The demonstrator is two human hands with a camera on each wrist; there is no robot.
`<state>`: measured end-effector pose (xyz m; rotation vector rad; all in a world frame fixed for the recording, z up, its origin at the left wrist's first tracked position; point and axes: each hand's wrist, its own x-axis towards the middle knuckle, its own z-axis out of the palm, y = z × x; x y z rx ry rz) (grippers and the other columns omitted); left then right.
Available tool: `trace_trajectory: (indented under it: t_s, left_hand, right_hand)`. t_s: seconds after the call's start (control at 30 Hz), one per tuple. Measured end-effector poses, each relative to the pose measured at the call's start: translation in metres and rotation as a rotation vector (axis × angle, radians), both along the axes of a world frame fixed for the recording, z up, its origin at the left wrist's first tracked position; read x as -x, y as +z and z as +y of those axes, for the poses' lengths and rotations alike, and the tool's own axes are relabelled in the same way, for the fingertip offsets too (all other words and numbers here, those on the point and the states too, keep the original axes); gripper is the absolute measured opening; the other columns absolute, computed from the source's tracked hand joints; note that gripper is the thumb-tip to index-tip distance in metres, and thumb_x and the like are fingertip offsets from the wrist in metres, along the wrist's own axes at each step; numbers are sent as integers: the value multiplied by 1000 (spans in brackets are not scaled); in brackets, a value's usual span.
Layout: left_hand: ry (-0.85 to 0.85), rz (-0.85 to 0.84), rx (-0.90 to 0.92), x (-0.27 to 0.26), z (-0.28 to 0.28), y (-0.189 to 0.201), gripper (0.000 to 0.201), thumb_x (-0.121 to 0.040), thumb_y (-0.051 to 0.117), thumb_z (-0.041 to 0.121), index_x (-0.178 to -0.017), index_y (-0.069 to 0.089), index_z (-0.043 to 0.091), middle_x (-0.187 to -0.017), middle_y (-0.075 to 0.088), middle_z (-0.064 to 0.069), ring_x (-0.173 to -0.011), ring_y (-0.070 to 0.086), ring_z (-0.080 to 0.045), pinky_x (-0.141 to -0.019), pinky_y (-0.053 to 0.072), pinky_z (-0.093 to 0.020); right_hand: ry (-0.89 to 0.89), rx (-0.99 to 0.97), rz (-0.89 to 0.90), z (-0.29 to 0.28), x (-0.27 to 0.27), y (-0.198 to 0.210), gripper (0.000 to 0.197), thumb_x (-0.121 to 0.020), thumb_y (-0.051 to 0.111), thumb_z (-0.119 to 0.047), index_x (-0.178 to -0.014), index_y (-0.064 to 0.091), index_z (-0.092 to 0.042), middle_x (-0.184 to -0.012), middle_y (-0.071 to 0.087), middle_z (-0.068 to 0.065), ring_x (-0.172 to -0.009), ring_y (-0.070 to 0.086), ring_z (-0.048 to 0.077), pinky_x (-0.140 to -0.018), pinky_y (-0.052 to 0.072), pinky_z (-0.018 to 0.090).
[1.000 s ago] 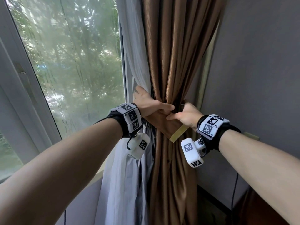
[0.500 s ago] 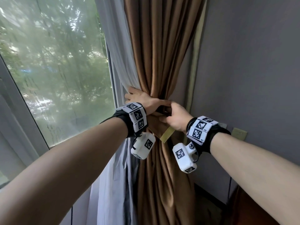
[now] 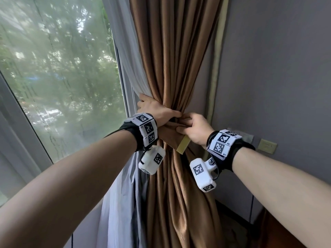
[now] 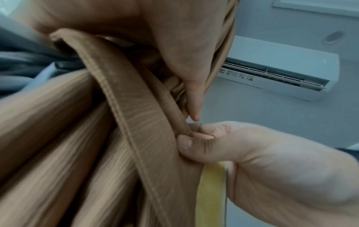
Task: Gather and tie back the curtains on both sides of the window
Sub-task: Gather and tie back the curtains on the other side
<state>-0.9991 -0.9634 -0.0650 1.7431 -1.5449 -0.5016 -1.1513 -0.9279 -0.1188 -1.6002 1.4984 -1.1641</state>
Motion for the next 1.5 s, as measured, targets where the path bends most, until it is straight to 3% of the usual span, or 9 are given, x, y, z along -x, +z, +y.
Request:
trace_trajectory:
  t_s: [0.13, 0.23, 0.4, 0.6, 0.8, 0.97, 1.2, 1.4, 1.5]
  left_hand:
    - [-3, -38, 40, 2, 1, -6, 150, -32, 95, 73, -144, 23, 2, -142, 45, -15, -135, 47, -33, -115, 42, -45]
    - [7, -73, 30, 1, 0, -7, 156, -30, 95, 72, -147, 21, 1, -142, 46, -15, -135, 46, -34, -115, 41, -45]
    - [-6, -100, 6, -3, 0, -5, 152, -25, 91, 72, -144, 23, 5, -136, 48, -12, -130, 50, -32, -111, 45, -45]
    - [-4, -83, 48, -2, 1, -7, 138, -35, 89, 64, -142, 26, 6, -136, 49, -13, -128, 51, -33, -109, 47, -45]
    - [-56, -40, 68, -7, 4, -6, 137, -25, 80, 68, -138, 27, 11, -132, 53, -11, -121, 57, -32, -103, 53, -47]
    - [-99, -29, 86, -13, 2, -5, 115, -49, 96, 51, -133, 29, 10, -129, 55, -12, -120, 58, -32, -103, 51, -41]
    - [-129, 10, 101, -18, 2, -4, 106, -57, 97, 43, -132, 30, 8, -120, 54, -6, -107, 54, -23, -90, 47, -30]
    - [-117, 6, 108, -19, 0, -4, 101, -58, 97, 42, -128, 33, 9, -114, 55, -4, -99, 52, -21, -84, 45, -29]
    - [-122, 5, 109, -18, 1, -4, 102, -56, 97, 43, -128, 32, 10, -116, 57, -6, -100, 54, -23, -87, 49, -31]
  right_hand:
    - [-3, 21, -95, -5, -2, -5, 41, -83, 78, 11, -115, 66, -11, -111, 78, 18, -111, 73, 33, -106, 54, 53]
    - [25, 17, -185, -4, -4, -5, 43, -83, 71, 20, -120, 68, -1, -114, 75, 25, -109, 72, 35, -104, 55, 49]
    - [36, -20, -261, -3, -5, -4, 44, -85, 69, 22, -124, 63, 3, -116, 73, 24, -103, 68, 25, -99, 57, 39]
    - [90, -11, -227, -5, -2, -2, 37, -87, 69, 19, -117, 64, -3, -114, 74, 25, -103, 69, 27, -102, 56, 42]
    - [145, 45, -169, -9, 3, 1, 26, -90, 70, 13, -111, 67, -2, -99, 78, 14, -71, 73, 0, -78, 60, 17]
    - [128, 57, -151, -14, 8, 5, 20, -85, 80, 5, -94, 73, -12, -84, 79, -6, -69, 72, -2, -83, 59, 16]
    - [28, 81, -120, -15, 8, 12, 22, -72, 93, -4, -77, 76, -17, -91, 76, 23, -82, 67, 23, -91, 56, 37]
    - [176, -48, -123, -12, 21, 14, 25, -75, 86, 6, -90, 73, -9, -69, 71, 2, -66, 67, 8, -73, 57, 17]
    - [238, -60, -37, -8, 26, 17, 34, -72, 83, 17, -92, 73, -9, -73, 72, 2, -64, 68, 3, -70, 59, 15]
